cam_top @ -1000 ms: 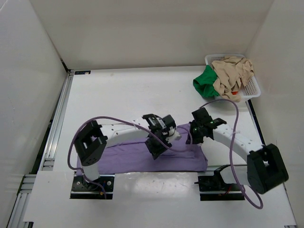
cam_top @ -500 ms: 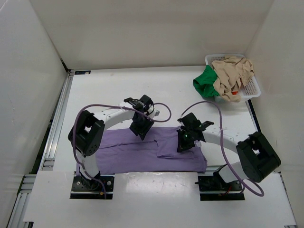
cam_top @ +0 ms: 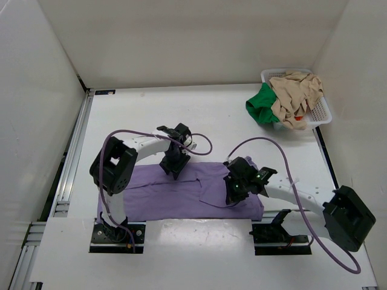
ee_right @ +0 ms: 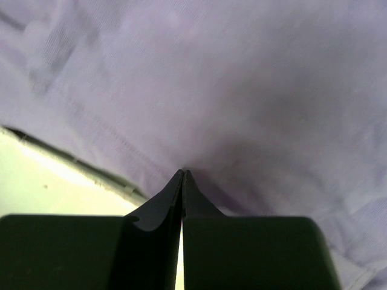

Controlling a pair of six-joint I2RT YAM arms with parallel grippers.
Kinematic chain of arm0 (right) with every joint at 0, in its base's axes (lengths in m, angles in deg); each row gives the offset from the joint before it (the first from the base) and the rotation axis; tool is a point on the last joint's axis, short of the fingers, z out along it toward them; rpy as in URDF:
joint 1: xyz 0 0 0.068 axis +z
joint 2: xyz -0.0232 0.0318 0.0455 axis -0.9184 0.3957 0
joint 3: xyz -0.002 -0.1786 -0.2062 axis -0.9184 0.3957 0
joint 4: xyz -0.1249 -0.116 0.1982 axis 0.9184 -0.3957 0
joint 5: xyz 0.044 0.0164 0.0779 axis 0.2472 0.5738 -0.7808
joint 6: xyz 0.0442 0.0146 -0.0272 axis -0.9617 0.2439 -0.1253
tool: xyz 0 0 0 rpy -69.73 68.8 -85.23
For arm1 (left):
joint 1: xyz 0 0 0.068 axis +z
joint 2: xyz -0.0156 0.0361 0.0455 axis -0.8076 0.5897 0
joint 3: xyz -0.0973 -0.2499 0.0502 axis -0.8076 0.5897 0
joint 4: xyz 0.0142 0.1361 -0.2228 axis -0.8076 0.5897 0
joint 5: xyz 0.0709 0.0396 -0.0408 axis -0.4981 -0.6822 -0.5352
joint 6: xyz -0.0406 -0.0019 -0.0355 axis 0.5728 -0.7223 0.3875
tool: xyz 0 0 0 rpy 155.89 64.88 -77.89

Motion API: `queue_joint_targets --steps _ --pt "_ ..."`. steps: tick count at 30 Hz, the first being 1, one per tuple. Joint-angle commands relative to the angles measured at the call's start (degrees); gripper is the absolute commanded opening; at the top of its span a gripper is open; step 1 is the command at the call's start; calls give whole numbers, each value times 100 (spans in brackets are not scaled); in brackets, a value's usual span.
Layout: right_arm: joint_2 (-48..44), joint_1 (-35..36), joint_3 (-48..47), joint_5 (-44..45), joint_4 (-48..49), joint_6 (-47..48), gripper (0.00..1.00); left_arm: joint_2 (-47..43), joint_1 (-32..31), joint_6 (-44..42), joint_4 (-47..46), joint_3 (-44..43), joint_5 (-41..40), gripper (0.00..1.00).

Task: Fold and stack the t-shirts
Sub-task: Fold the other side of the tshirt into a rectangle

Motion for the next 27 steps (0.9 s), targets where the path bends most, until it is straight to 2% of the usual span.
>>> queue_joint_targets --steps 1,6,11,16,21,27 --pt "-307 295 151 283 -398 -387 0 -188 32 -3 -91 84 -122 56" --pt "-649 804 265 442 -794 -792 0 -302 85 -3 -91 136 -183 56" --pt "-1133 859 266 669 -1286 -933 0 -495 190 -3 -91 137 -359 56" --pt "-1362 788 -454 1521 -1629 -1074 0 -1075 497 -3 24 84 -464 56" --pt "-353 43 -1447 2032 -1753 -960 0 -1698 1226 -3 138 154 -1025 60" --pt "1255 -1144 -2362 2235 -1525 -687 0 -2139 2658 -3 -45 1269 -2080 60"
